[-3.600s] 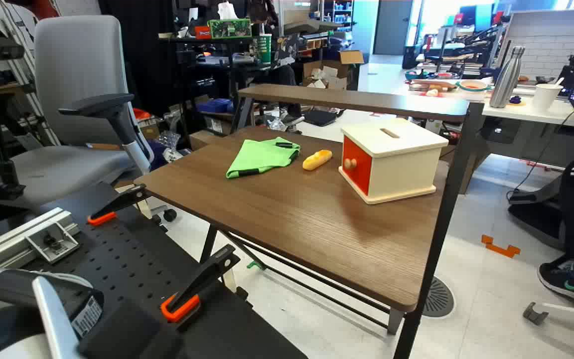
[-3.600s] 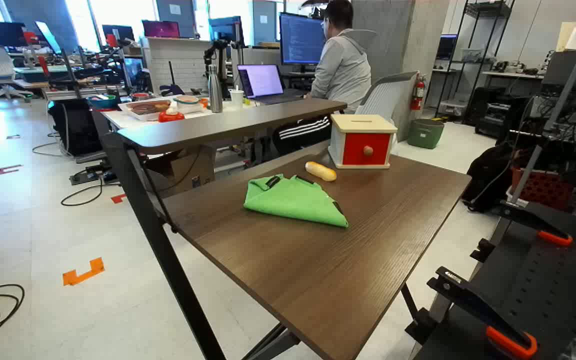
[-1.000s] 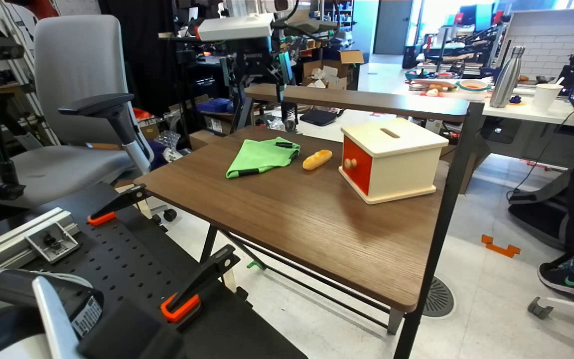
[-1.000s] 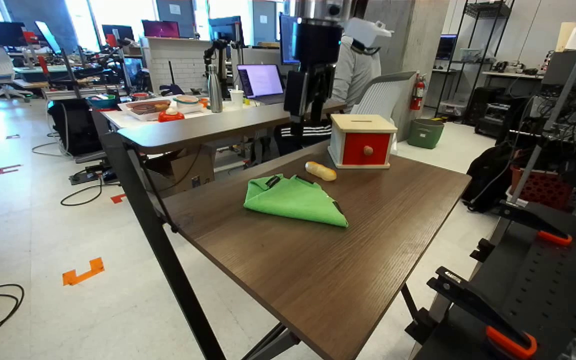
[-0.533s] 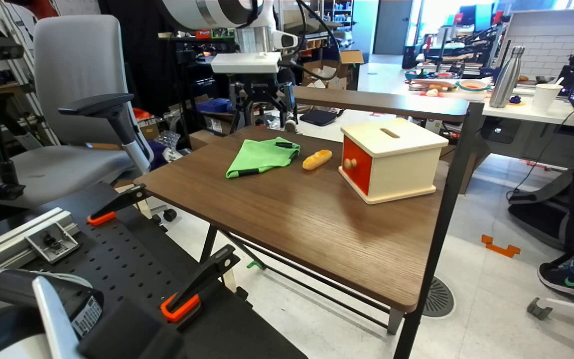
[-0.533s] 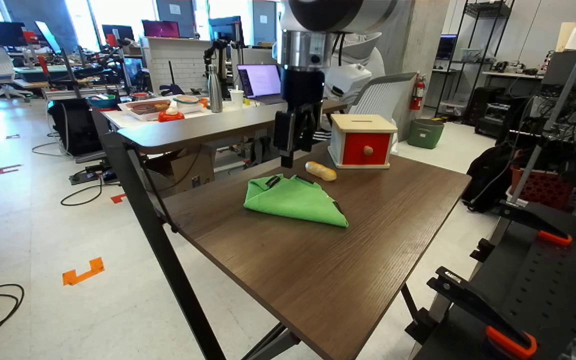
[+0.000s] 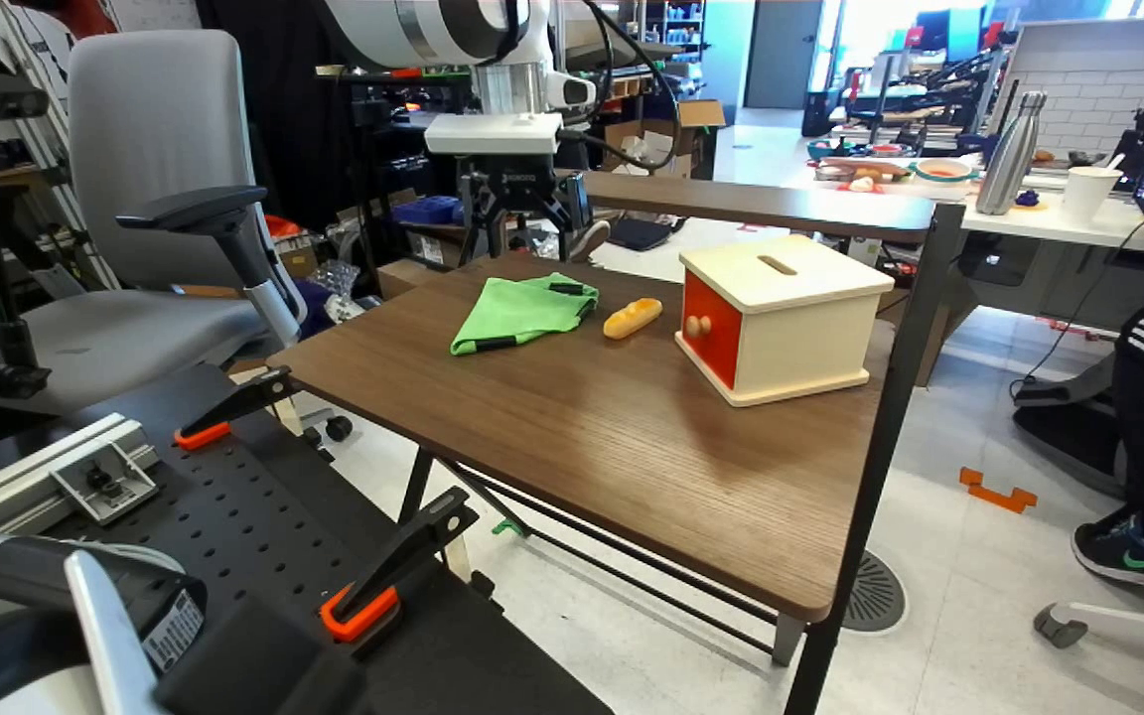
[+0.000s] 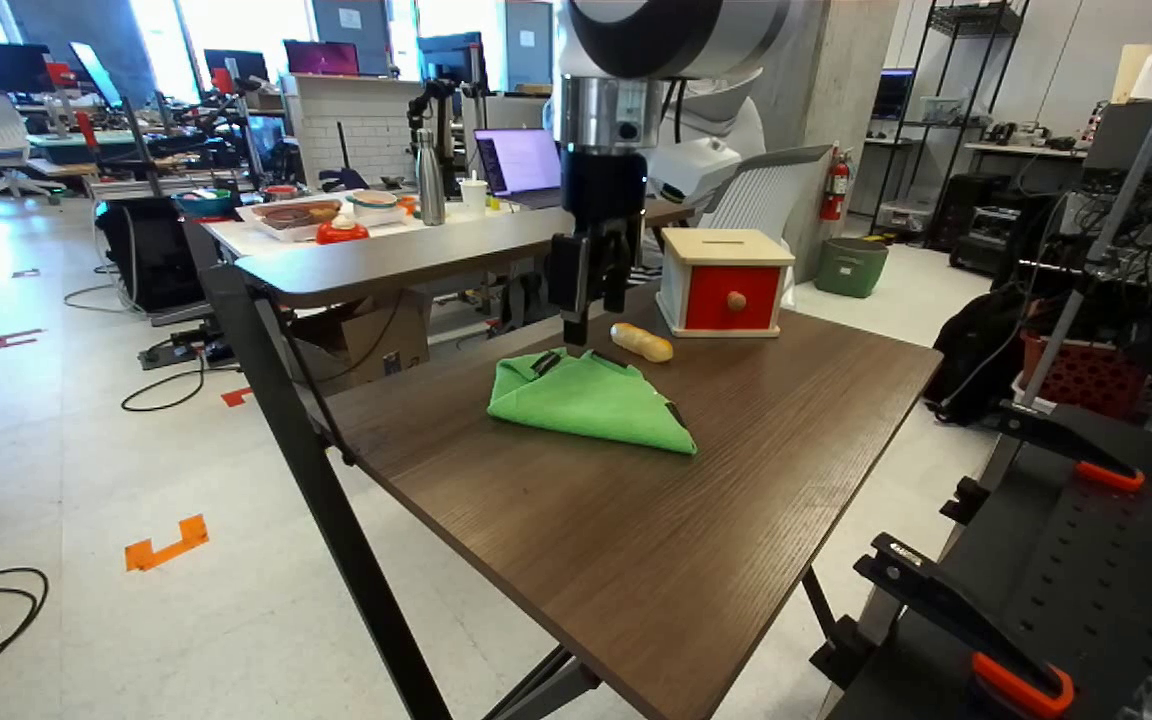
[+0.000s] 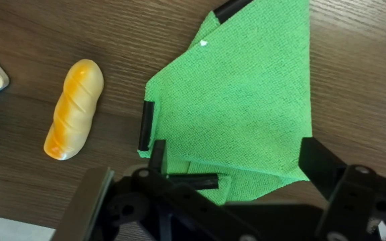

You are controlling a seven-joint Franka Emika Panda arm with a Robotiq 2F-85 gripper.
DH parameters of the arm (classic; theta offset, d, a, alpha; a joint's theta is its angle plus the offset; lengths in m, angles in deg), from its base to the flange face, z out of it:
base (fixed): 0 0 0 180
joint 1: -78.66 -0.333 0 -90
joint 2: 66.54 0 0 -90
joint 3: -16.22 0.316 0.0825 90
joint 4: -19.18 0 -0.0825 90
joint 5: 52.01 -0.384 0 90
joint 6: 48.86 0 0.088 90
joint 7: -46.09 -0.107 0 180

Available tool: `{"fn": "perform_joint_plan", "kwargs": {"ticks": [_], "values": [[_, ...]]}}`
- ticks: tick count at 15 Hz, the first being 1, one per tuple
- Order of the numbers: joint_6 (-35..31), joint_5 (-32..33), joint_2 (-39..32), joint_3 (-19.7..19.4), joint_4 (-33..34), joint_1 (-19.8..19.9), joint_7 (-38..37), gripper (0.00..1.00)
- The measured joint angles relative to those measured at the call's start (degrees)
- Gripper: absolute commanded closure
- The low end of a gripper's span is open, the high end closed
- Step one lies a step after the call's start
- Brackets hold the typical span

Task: Slide the green towel towards the edge of the table.

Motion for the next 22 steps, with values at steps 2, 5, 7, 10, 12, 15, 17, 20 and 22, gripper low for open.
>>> {"fn": "perform_joint_plan", "kwargs": {"ticks": [2, 5, 7, 10, 12, 15, 17, 20, 22], "values": [[0.0, 1.1, -0.1, -0.6, -0.1, -0.2, -0.9, 0.0], [-0.3, 3.8, -1.0, -1.3, -0.3, -0.8, -2.4, 0.0], [-0.3, 5.7, -2.4, -1.8, 0.0, -1.6, -3.8, 0.0], [-0.3, 7.2, -5.1, -2.1, 1.1, -3.0, -5.1, 0.0], [-0.3, 7.9, -6.6, -2.1, 2.2, -3.7, -5.6, 0.0], [-0.3, 7.9, -8.0, -2.1, 3.8, -4.1, -5.7, 0.0], [-0.3, 7.9, -8.7, -2.1, 4.4, -4.2, -5.6, 0.0], [-0.2, 7.9, -9.4, -2.0, 4.5, -4.2, -5.3, 0.0], [-0.2, 8.0, -9.9, -1.9, 4.5, -4.2, -4.5, 0.0]]}}
